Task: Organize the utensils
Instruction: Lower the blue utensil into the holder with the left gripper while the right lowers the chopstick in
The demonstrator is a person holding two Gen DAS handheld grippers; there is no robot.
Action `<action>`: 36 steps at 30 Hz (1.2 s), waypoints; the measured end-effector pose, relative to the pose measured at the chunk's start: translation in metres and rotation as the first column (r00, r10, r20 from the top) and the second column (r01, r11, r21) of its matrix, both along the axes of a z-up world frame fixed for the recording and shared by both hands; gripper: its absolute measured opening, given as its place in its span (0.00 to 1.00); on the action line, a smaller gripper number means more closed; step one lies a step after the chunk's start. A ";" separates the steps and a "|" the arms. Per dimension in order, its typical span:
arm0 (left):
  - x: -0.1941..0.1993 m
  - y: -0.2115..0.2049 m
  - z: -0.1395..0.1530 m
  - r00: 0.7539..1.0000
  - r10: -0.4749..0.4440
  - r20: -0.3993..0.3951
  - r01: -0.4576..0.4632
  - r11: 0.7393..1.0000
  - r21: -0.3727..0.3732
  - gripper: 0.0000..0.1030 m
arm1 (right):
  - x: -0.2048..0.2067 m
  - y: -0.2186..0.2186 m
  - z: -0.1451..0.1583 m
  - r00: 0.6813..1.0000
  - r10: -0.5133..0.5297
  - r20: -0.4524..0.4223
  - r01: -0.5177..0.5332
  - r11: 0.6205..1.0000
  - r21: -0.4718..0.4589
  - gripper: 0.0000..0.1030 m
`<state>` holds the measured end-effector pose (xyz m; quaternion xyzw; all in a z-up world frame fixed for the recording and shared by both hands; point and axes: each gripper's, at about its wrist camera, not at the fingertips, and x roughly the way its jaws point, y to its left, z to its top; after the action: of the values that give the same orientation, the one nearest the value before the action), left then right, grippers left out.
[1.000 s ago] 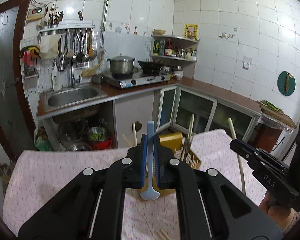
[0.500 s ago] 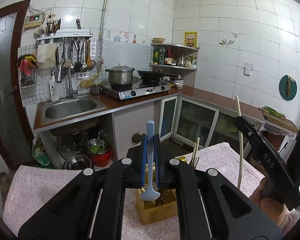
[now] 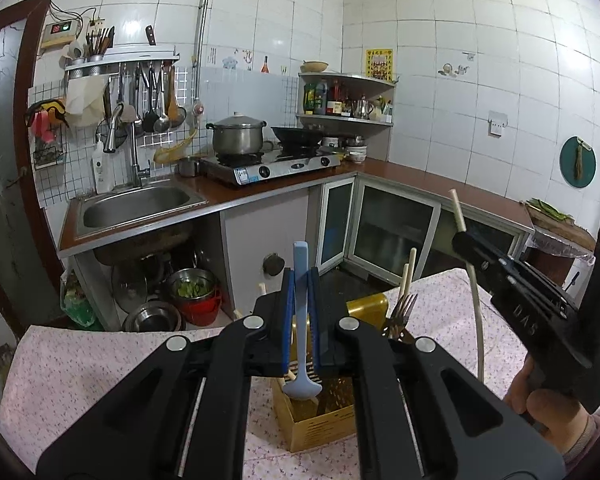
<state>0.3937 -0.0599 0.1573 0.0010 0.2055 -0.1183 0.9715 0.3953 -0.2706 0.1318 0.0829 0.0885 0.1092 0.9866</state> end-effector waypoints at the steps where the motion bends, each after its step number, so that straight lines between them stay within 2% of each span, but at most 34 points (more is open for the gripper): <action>1: 0.001 0.000 -0.002 1.000 0.000 -0.003 0.000 1.000 0.003 0.05 | 0.002 0.002 0.000 1.000 0.006 -0.030 -0.006 1.000 -0.008 0.05; 4: 0.003 0.002 -0.005 1.000 -0.003 -0.012 0.003 1.000 0.002 0.05 | 0.009 0.005 0.004 0.995 0.033 -0.096 -0.035 0.999 -0.018 0.05; 6: 0.005 0.004 -0.007 1.000 -0.008 -0.018 0.008 1.000 0.000 0.05 | 0.013 0.007 0.007 0.993 0.052 -0.110 -0.056 0.998 -0.033 0.05; 15: 0.009 0.005 -0.012 1.000 -0.009 -0.023 0.009 1.000 0.006 0.05 | -0.001 0.010 0.043 0.996 0.008 0.092 -0.003 0.999 -0.049 0.05; 19: 0.013 0.005 -0.011 1.000 -0.006 -0.026 0.006 1.000 0.000 0.05 | -0.003 0.008 0.055 0.994 -0.003 0.108 0.007 0.999 -0.041 0.05; 28: 0.019 0.000 -0.029 0.999 0.002 -0.048 -0.001 1.000 0.006 0.05 | 0.012 0.005 0.011 0.996 -0.003 0.091 0.009 0.998 -0.057 0.05; 32: 0.022 -0.001 -0.045 0.998 0.008 -0.069 -0.008 1.000 0.006 0.05 | 0.017 -0.003 -0.010 0.999 -0.001 0.044 0.002 0.999 -0.034 0.05; 36: 0.023 -0.004 -0.061 0.995 0.010 -0.098 -0.009 1.000 0.010 0.05 | 0.016 -0.003 -0.040 1.000 0.004 -0.003 -0.004 0.998 -0.057 0.05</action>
<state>0.4170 -0.0639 0.0959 -0.0010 0.2535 -0.1126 0.9608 0.4114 -0.2739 0.0922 0.0546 0.0931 0.1086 0.9882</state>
